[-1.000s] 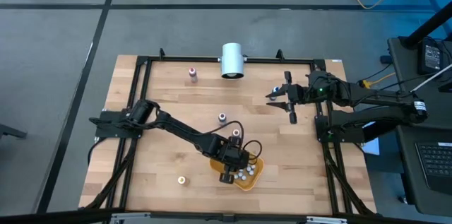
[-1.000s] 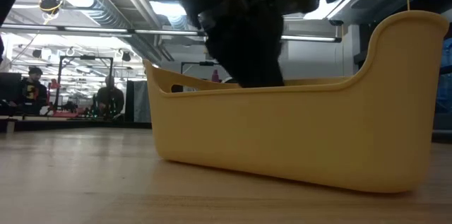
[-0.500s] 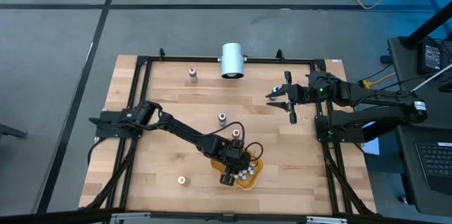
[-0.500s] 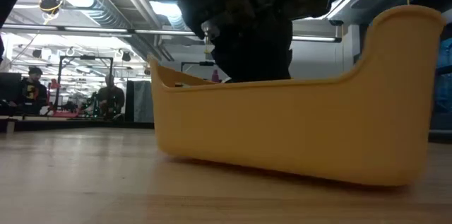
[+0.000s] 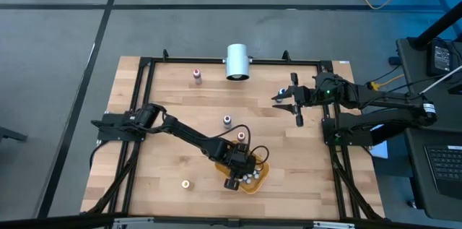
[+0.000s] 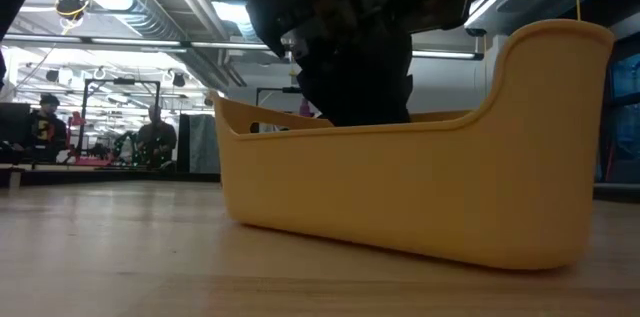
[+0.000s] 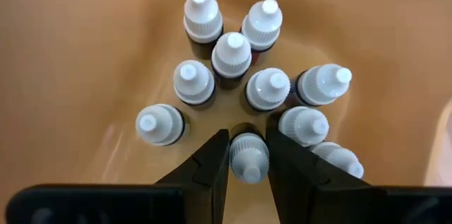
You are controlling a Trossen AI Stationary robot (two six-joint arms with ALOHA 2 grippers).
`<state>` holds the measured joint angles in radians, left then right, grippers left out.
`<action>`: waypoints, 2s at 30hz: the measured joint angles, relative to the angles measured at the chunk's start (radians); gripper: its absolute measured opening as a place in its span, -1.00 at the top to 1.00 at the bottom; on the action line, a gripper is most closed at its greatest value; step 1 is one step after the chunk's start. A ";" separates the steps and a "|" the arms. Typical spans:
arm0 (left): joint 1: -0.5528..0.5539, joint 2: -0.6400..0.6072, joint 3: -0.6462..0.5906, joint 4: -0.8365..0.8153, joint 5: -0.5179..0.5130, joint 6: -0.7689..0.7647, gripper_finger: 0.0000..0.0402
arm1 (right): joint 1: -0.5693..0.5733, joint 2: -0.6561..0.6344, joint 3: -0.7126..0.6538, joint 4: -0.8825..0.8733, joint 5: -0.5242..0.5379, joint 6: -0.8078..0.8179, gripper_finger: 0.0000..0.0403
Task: Pick & Place food coloring
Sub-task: Put the small green food coloring bottle into the yellow container, then put the large violet food coloring bottle into the yellow container
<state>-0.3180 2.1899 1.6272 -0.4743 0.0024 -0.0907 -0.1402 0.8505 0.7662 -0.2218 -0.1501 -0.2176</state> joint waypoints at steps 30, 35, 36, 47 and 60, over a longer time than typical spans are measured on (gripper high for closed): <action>0.013 -0.001 0.123 -0.118 0.018 0.066 0.37 | 0.000 0.000 0.000 0.000 0.000 0.000 0.39; 0.012 -0.003 0.217 -0.263 0.017 0.097 0.36 | 0.000 0.000 0.000 0.000 0.000 0.000 0.39; 0.012 -0.003 0.236 -0.299 0.017 0.103 0.36 | 0.000 0.000 0.000 0.000 0.000 0.000 0.39; 0.011 -0.003 0.436 -0.551 -0.007 0.130 0.36 | 0.000 0.000 0.000 0.000 0.000 0.000 0.39; 0.031 -0.135 0.507 -0.686 -0.116 0.157 0.37 | 0.000 0.000 0.000 0.000 0.000 0.000 0.39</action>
<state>-0.2873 2.0548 2.1345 -1.1600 -0.1134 0.0666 -0.1402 0.8509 0.7662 -0.2214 -0.1501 -0.2173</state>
